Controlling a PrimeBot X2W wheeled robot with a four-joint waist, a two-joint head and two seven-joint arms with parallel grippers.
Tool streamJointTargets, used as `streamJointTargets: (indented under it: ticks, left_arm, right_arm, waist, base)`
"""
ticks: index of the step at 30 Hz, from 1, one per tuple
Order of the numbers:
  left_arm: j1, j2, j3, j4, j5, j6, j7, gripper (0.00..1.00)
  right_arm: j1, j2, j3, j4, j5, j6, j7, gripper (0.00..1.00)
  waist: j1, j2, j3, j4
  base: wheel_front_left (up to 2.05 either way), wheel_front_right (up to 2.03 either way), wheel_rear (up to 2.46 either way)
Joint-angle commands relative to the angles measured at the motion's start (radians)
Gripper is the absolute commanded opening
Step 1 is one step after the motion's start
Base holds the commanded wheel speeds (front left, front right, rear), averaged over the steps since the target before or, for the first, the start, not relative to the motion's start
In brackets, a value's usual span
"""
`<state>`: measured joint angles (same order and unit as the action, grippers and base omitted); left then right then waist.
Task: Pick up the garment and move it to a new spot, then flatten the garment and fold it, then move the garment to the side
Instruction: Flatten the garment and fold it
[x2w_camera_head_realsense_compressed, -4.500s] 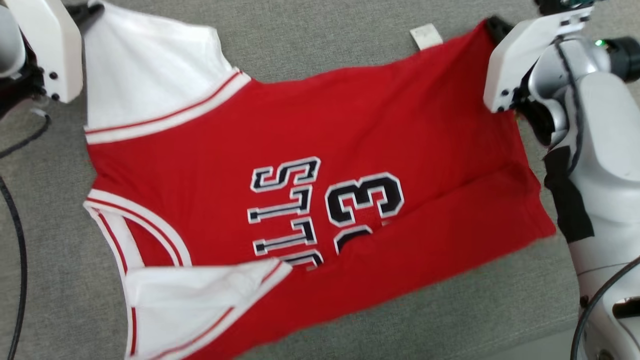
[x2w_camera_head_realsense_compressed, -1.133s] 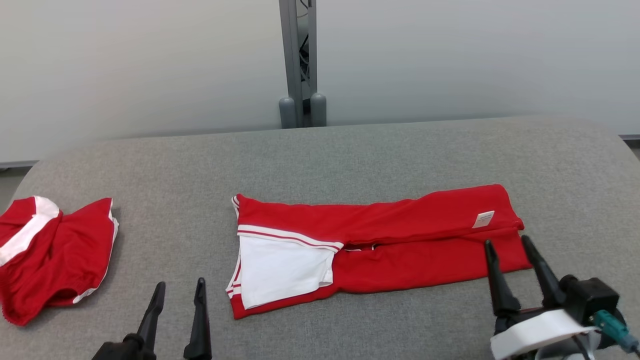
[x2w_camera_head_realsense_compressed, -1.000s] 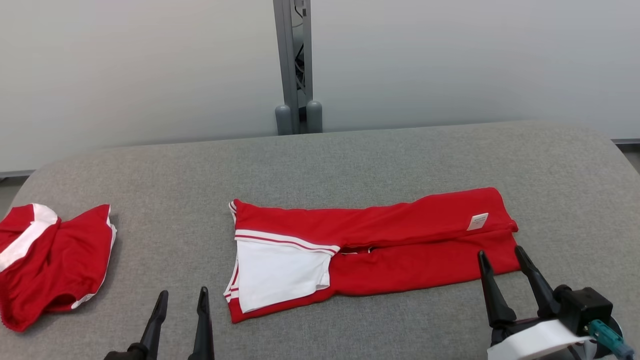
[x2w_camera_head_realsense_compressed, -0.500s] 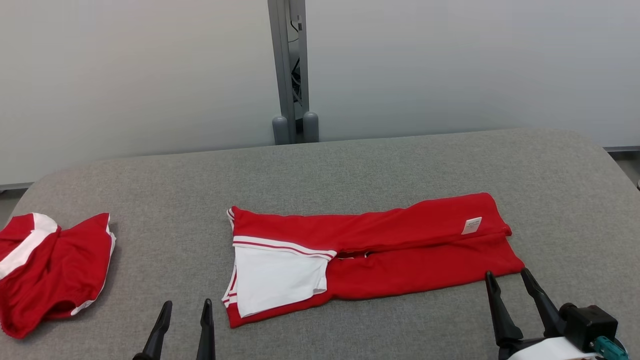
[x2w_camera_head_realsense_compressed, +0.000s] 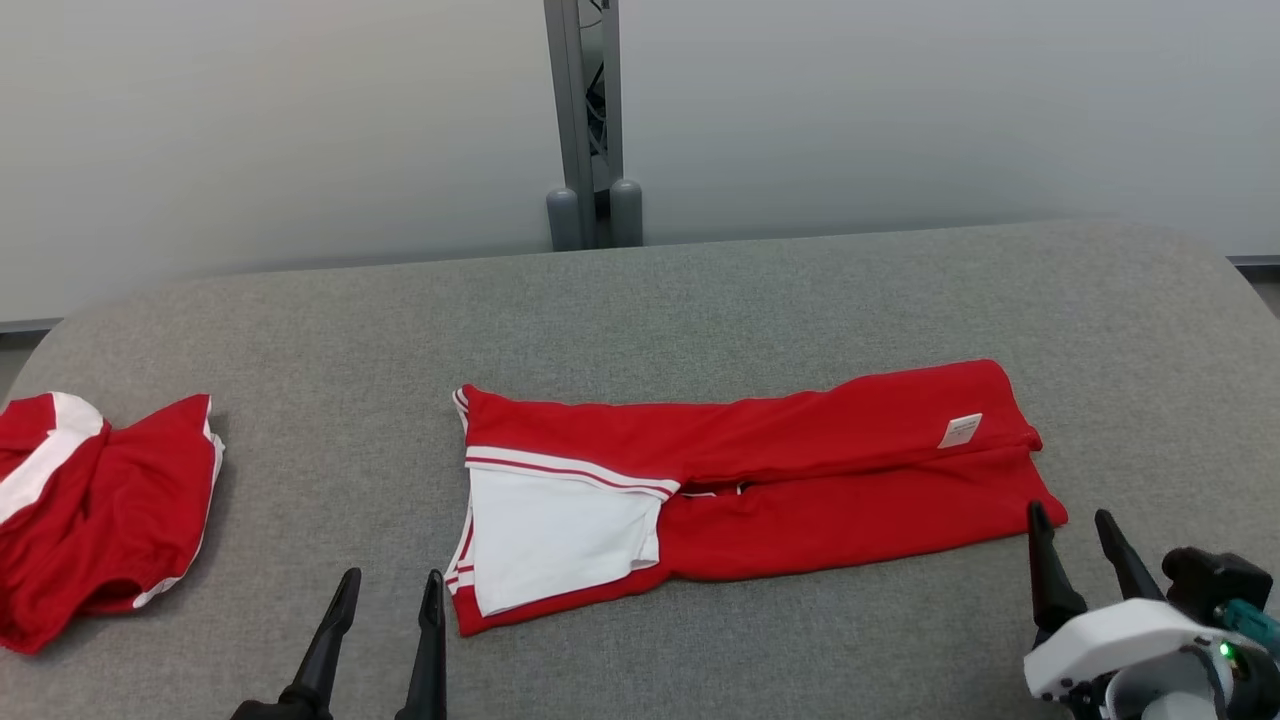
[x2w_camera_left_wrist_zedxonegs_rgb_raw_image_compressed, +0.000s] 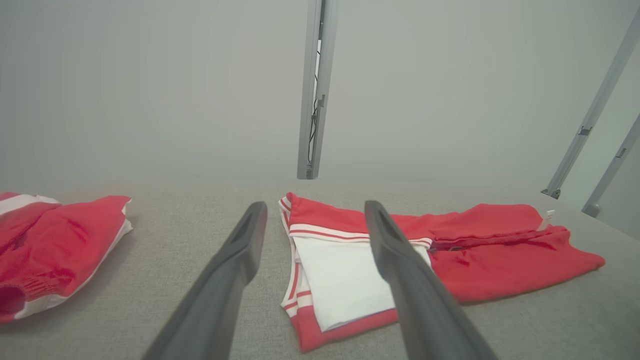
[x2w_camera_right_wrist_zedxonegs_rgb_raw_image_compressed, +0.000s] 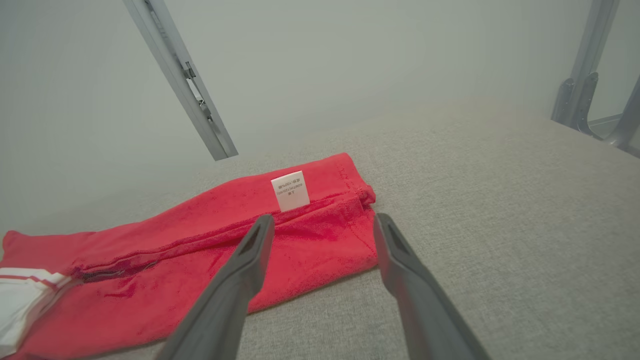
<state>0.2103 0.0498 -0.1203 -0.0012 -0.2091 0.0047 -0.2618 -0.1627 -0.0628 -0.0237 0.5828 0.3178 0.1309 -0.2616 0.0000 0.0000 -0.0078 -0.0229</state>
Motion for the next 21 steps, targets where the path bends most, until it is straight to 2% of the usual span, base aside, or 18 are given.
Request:
streamJointTargets:
  ticks: [1,7,21]
  left_arm:
    - [-0.019,0.003,-0.005,-0.007,0.011,-0.006,-0.004,1.0]
    - [-0.053,0.003,-0.016,-0.009,0.028,-0.035,-0.004,1.0]
    - [-0.132,0.003,-0.001,0.012,0.059,-0.089,-0.004,1.0]
  right_arm:
    - [-0.058,-0.003,-0.024,0.054,-0.003,0.0,-0.001,1.0]
    - [-0.253,-0.015,-0.135,0.253,-0.071,0.0,0.018,1.0]
    - [-0.519,-0.034,-0.364,0.577,-0.261,0.0,0.007,1.0]
  waist:
    - [0.0,0.0,0.02,0.005]
    - [0.0,0.0,0.091,0.029]
    - [0.0,0.0,0.214,0.065]
  base:
    - [0.0,0.0,0.0]
    - [0.0,0.0,0.0]
    - [0.0,0.0,0.0]
